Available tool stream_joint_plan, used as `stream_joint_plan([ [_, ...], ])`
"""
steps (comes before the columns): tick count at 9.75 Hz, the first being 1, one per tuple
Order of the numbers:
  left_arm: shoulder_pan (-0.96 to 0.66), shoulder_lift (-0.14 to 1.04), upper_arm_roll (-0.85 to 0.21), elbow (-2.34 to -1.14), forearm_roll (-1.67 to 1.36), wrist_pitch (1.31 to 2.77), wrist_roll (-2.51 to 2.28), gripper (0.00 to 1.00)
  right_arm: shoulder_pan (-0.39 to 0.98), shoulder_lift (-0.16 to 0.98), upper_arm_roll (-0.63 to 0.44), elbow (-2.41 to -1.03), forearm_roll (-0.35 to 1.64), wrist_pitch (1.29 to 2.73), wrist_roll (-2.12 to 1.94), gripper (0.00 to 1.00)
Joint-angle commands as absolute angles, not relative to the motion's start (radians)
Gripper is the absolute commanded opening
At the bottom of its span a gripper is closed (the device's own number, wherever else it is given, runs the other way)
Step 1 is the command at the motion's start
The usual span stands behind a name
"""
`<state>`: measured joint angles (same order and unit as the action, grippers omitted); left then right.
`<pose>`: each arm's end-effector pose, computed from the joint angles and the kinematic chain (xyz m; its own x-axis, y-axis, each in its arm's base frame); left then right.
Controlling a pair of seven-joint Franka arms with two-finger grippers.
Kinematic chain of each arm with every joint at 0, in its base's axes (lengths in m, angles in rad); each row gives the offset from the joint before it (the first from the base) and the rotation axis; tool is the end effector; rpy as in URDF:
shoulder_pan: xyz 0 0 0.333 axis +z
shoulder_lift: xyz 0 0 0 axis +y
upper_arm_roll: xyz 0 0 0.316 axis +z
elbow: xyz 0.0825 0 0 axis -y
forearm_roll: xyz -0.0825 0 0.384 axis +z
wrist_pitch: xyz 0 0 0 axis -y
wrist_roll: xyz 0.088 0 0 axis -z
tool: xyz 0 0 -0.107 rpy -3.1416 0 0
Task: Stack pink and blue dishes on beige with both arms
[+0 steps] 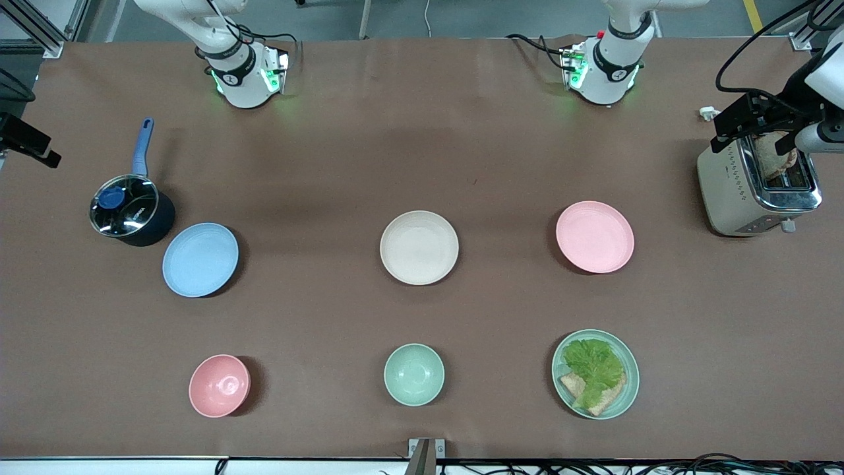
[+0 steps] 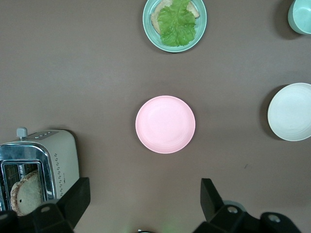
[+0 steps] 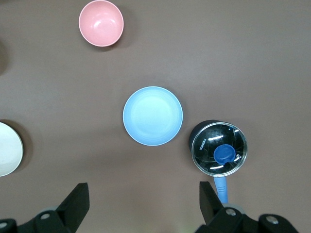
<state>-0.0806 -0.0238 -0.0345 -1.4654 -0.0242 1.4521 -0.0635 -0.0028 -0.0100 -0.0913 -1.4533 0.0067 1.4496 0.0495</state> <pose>0.5304 -0.0644 0.6761 0.9985 -0.0544 0.0090 -0.0547 -0.9982 0.0238 0.5361 -0.0501 0.6740 0.9898 -0.1423 0.0059 -0.1423 -0.9898 -0.0079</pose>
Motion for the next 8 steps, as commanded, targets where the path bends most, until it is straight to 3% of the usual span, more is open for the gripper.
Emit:
stream_joint_plan([
  [1, -0.078, -0.012, -0.041, -1.485, -0.006, 1.462, -0.075, 1.0, -0.006, -0.011, -0.087, -1.445, -0.006, 1.437, 0.057, 1.0],
  [6, -0.071, -0.005, -0.026, -1.509, -0.017, 1.468, -0.038, 0.98, -0.009, -0.011, -0.087, -1.447, -0.005, 1.433, 0.052, 1.0],
  [8, -0.071, 0.02, 0.02, -1.648, -0.021, 1.591, 0.084, 0.98, -0.023, 0.035, -0.094, -1.501, 0.03, 1.457, 0.005, 1.0],
])
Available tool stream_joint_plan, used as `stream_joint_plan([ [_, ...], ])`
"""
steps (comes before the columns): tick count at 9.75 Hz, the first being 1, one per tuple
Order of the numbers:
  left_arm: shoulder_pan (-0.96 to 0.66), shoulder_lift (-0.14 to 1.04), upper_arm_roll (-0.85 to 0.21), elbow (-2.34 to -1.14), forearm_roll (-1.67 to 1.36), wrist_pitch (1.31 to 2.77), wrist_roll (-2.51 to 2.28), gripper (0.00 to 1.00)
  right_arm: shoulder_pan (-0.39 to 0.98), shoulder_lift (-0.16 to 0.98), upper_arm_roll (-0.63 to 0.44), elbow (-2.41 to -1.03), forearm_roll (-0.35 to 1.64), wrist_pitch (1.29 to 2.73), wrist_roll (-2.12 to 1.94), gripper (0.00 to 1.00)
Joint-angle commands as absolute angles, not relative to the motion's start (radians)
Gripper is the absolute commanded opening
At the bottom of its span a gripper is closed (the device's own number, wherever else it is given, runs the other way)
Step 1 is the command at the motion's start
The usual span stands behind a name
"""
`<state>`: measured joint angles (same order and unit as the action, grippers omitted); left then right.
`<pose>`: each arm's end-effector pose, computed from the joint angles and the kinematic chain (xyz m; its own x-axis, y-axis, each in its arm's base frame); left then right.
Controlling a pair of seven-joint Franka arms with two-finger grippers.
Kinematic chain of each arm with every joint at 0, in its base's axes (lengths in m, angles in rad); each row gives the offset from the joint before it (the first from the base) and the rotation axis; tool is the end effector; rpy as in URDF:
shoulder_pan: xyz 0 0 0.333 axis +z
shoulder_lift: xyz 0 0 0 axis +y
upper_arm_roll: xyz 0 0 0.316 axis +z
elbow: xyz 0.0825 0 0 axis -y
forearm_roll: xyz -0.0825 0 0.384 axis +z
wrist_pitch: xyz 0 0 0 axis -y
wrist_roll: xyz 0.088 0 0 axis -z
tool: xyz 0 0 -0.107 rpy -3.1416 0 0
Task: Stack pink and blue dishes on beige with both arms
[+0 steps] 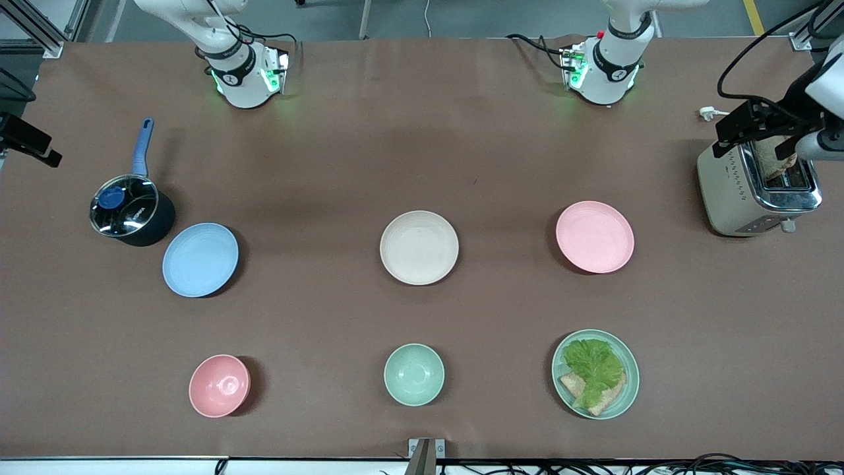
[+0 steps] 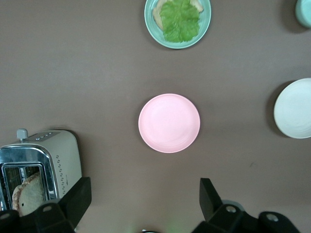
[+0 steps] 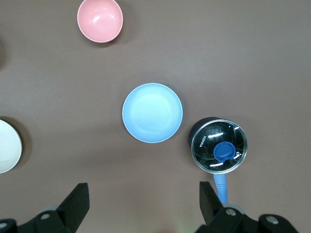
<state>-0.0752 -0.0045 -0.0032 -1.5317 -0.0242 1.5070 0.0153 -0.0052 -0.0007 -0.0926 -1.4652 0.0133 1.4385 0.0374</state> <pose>0.5450 -0.0456 0.6398 0.9953 -0.0951 -0.0198 -0.0946 -0.9952 0.0245 0.5381 -0.0512 0.6626 0.9908 -0.1330 -0.0265 -0.1334 -0.9910 -0.0123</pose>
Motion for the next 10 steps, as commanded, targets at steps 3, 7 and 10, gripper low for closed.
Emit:
stream_joint_plan([
  [3, -0.072, 0.093, 0.045, -1.918, -0.077, 1.923, 0.268, 1.0, -0.046, 0.162, -0.181, -1.615, 0.176, 1.645, -0.148, 1.0],
  [7, -0.067, 0.297, 0.044, -2.054, -0.078, 2.19, 0.322, 0.99, -0.069, 0.372, -0.267, -1.807, 0.42, 1.98, -0.49, 1.0],
  [10, -0.067, 0.4, 0.044, -2.054, -0.115, 2.249, 0.322, 0.88, -0.08, 0.515, -0.302, -1.888, 0.644, 2.075, -0.808, 1.0],
])
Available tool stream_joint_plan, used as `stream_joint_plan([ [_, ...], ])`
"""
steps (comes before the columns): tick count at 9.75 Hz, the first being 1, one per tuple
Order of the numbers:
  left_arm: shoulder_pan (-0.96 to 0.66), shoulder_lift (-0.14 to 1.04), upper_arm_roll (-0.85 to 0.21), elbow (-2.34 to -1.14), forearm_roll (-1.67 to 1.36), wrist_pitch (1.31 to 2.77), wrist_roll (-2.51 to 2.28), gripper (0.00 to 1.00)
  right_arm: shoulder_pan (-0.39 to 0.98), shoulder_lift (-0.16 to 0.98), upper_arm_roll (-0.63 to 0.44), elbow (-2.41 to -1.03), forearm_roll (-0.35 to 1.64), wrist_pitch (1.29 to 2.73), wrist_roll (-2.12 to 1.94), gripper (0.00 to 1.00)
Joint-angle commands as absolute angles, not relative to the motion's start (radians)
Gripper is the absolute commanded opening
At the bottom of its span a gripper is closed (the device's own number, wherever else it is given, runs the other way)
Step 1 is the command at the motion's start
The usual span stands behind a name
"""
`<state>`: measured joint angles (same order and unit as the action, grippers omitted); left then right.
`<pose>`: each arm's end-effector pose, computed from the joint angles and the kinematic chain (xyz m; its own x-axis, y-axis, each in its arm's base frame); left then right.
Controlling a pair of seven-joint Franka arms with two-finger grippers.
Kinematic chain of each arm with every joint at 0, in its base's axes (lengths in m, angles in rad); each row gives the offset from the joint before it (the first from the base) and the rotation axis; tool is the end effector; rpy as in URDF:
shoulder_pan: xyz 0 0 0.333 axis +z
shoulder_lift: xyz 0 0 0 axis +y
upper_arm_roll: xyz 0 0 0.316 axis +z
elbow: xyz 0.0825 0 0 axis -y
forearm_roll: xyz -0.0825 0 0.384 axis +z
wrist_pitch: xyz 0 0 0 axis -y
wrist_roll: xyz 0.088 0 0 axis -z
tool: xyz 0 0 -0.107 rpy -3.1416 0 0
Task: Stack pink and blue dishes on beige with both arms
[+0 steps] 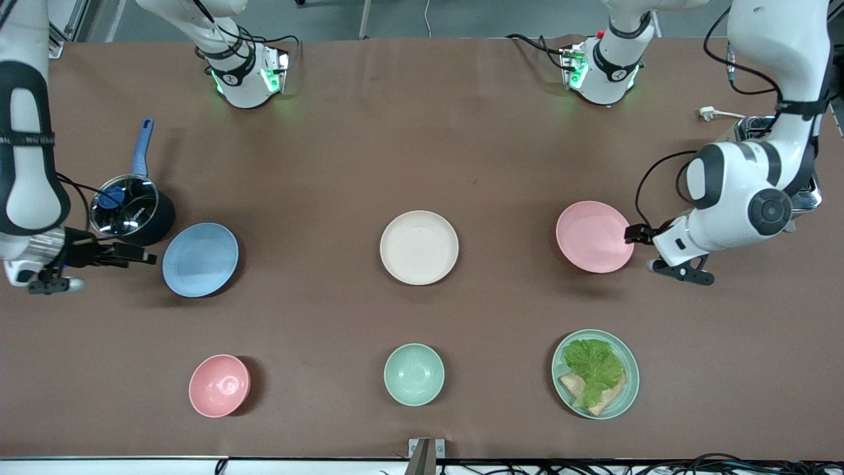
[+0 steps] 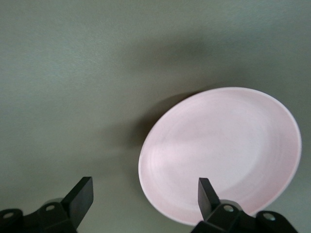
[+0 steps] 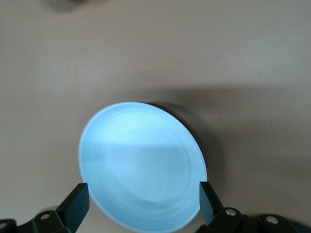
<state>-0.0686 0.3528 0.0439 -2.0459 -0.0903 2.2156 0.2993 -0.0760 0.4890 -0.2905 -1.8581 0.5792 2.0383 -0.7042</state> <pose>0.5740 -0.0175 0.2530 0.9506 -0.2656 -0.1609 -0.2524 -0.9627 0.0977 0.5848 -0.1825 0.2482 0.9985 0.0243 -0.0499 0.0016 -0.9116 -0.4111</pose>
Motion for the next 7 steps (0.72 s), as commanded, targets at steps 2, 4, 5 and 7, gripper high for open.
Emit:
stream_joint_plan([
  [2, -0.067, 0.439, 0.044, -2.075, -0.156, 2.278, 0.322, 0.73, -0.084, 0.535, -0.305, -1.914, 0.646, 2.14, -0.86, 1.0],
  [4, -0.063, 0.456, 0.044, -2.108, -0.181, 2.304, 0.322, 0.55, -0.084, 0.537, -0.308, -1.948, 0.659, 2.152, -0.864, 0.94],
  [5, -0.06, 0.468, 0.044, -2.111, -0.183, 2.31, 0.322, 0.4, -0.08, 0.538, -0.308, -1.962, 0.669, 2.154, -0.864, 0.81],
  [7, -0.06, 0.476, 0.044, -2.109, -0.183, 2.31, 0.333, 0.25, -0.08, 0.551, -0.308, -1.971, 0.672, 2.149, -0.864, 0.6],
])
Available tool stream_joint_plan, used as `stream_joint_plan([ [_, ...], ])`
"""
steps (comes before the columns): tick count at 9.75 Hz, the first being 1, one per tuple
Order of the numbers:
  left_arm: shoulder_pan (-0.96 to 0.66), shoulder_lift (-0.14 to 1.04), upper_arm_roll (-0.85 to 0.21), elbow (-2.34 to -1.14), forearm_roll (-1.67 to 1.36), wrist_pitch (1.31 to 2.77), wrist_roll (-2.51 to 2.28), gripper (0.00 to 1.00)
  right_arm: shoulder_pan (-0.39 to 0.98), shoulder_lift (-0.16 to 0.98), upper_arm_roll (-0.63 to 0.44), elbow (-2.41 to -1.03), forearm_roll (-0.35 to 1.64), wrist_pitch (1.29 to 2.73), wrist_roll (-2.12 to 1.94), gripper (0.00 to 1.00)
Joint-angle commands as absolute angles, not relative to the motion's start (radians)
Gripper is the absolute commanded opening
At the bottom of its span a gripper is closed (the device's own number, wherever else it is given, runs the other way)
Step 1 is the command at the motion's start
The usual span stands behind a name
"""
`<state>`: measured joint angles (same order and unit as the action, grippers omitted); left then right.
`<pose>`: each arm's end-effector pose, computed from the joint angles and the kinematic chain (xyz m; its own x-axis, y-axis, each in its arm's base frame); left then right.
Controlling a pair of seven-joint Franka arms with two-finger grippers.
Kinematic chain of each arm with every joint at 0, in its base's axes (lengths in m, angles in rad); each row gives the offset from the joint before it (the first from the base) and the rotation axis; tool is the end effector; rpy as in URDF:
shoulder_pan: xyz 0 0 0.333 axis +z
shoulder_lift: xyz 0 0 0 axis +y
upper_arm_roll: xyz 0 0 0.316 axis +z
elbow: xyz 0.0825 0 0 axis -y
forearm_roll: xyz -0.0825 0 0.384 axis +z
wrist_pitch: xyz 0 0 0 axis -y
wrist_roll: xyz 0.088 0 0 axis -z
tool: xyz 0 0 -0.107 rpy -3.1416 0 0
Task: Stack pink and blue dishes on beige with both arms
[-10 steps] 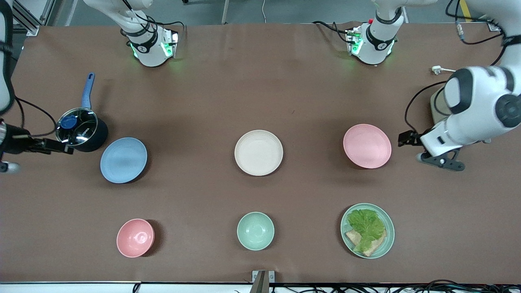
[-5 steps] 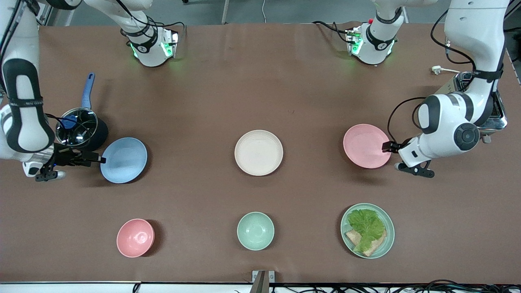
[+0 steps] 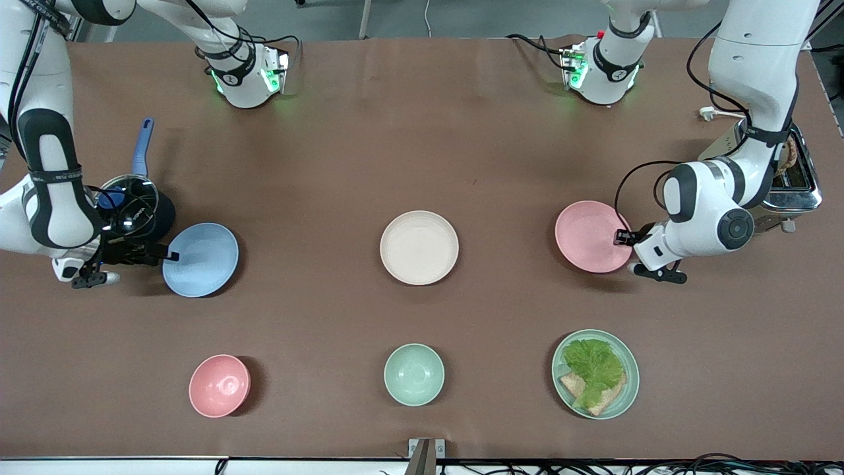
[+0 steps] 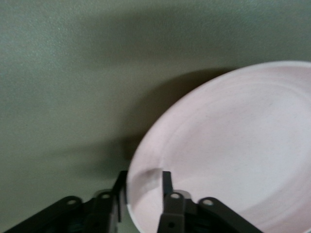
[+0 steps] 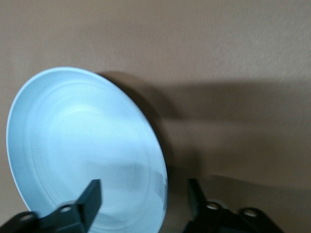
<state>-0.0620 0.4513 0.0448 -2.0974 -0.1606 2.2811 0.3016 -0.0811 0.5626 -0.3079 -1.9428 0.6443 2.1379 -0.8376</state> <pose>0.5518 -0.0128 0.1829 0.9494 -0.2098 -0.2338 -0.1790 -0.9729 0.1462 0.5529 -0.1967 0.1805 0.9975 0.0395 -0.0594 0.0114 -0.9101 -0.4142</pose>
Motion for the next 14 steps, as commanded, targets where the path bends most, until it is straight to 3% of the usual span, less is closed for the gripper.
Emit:
stream_joint_plan([
  [1, -0.06, 0.471, 0.044, -2.102, -0.183, 2.309, 0.35, 0.04, -0.083, 0.554, -0.31, -1.971, 0.672, 2.151, -0.873, 0.47],
  [3, -0.06, 0.439, 0.037, -2.077, -0.184, 2.284, 0.354, 0.0, -0.087, 0.571, -0.31, -1.967, 0.676, 2.152, -0.89, 0.03],
  [6, -0.064, 0.342, -0.113, -2.042, -0.285, 2.198, 0.228, 0.0, -0.078, 0.569, -0.322, -1.919, 0.675, 2.138, -0.865, 0.0],
  [8, -0.078, 0.376, -0.262, -1.979, -0.287, 2.213, -0.035, 0.01, -0.063, 0.569, -0.357, -1.786, 0.64, 1.963, -0.755, 0.0],
  [10, -0.093, 0.489, -0.41, -1.881, -0.281, 2.31, -0.284, 0.01, -0.052, 0.566, -0.367, -1.621, 0.524, 1.78, -0.584, 0.01],
  [12, -0.197, 0.611, -0.437, -1.786, -0.177, 2.425, -0.543, 0.01, -0.023, 0.568, -0.358, -1.479, 0.502, 1.605, -0.418, 0.01],
  [14, -0.276, 0.719, -0.44, -1.686, 0.014, 2.451, -0.832, 0.02, 0.008, 0.561, -0.324, -1.424, 0.489, 1.519, -0.251, 0.01],
])
